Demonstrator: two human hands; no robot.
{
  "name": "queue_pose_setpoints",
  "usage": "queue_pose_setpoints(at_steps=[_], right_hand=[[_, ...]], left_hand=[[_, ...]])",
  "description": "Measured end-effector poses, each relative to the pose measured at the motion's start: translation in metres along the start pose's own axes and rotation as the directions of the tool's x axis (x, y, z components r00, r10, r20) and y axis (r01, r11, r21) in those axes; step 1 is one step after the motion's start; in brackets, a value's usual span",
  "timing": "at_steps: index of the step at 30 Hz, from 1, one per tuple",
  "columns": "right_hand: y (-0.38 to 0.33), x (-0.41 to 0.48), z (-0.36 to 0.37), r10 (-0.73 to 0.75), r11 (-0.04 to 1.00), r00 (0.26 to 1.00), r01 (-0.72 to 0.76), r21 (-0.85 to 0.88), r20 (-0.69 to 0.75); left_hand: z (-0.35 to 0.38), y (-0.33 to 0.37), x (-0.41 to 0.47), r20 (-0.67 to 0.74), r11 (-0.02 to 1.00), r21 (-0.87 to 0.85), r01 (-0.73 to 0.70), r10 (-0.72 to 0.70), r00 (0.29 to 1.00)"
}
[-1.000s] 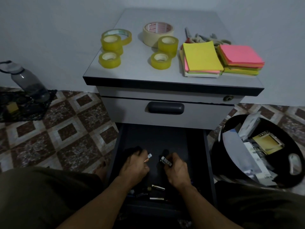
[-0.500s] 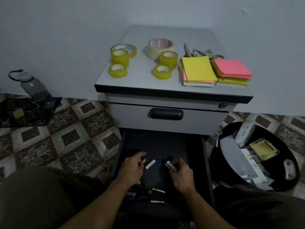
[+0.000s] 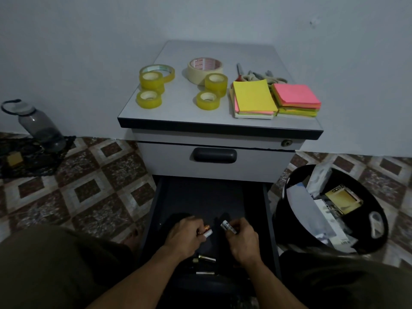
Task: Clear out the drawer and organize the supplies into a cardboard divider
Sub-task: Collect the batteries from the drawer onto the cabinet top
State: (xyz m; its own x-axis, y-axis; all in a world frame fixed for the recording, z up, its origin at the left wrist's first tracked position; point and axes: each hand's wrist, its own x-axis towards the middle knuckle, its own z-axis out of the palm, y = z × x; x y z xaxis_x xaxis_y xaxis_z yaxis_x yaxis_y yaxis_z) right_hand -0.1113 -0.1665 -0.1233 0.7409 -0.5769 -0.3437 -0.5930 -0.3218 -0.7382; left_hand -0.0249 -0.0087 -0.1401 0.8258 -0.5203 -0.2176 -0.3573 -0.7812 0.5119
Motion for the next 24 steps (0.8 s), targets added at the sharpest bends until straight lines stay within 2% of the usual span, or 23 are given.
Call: queue_pose_setpoints(at_steps=[3,7,15,17,21,24], right_hand=[[0.002,0.002,0.002,0.011,1.0,1.0,-0.011,0.009,0.006],[0.0,0.003,0.004,0.029,1.0,1.0,-0.029,0.007,0.01],[-0.004,0.002,0.001,0.01,0.998,1.0,-0.009,0.055,-0.018],[-0.005,0.002,0.001,0.014,0.998,1.0,-0.013,0.061,-0.015],[-0.009,0.0,0.0,0.008,0.997,0.999,-0.005,0.073,-0.033],[-0.013,-0.003,-0.002,-0.007,0.997,0.999,0.01,0.079,-0.037]], left_hand=[[0.002,-0.001,0.0,-0.007,0.998,0.048,-0.04,0.041,0.999],[-0.001,-0.007,0.001,-0.038,0.997,0.079,-0.018,0.021,0.999],[-0.003,-0.021,0.003,-0.039,0.999,0.001,0.039,-0.039,0.998],[-0.004,-0.022,0.003,-0.047,1.0,0.0,0.02,-0.02,0.999],[-0.011,-0.015,-0.002,-0.057,0.994,0.104,-0.046,0.052,0.997],[-0.012,-0.016,-0.004,-0.07,0.999,0.029,-0.015,0.017,0.997]])
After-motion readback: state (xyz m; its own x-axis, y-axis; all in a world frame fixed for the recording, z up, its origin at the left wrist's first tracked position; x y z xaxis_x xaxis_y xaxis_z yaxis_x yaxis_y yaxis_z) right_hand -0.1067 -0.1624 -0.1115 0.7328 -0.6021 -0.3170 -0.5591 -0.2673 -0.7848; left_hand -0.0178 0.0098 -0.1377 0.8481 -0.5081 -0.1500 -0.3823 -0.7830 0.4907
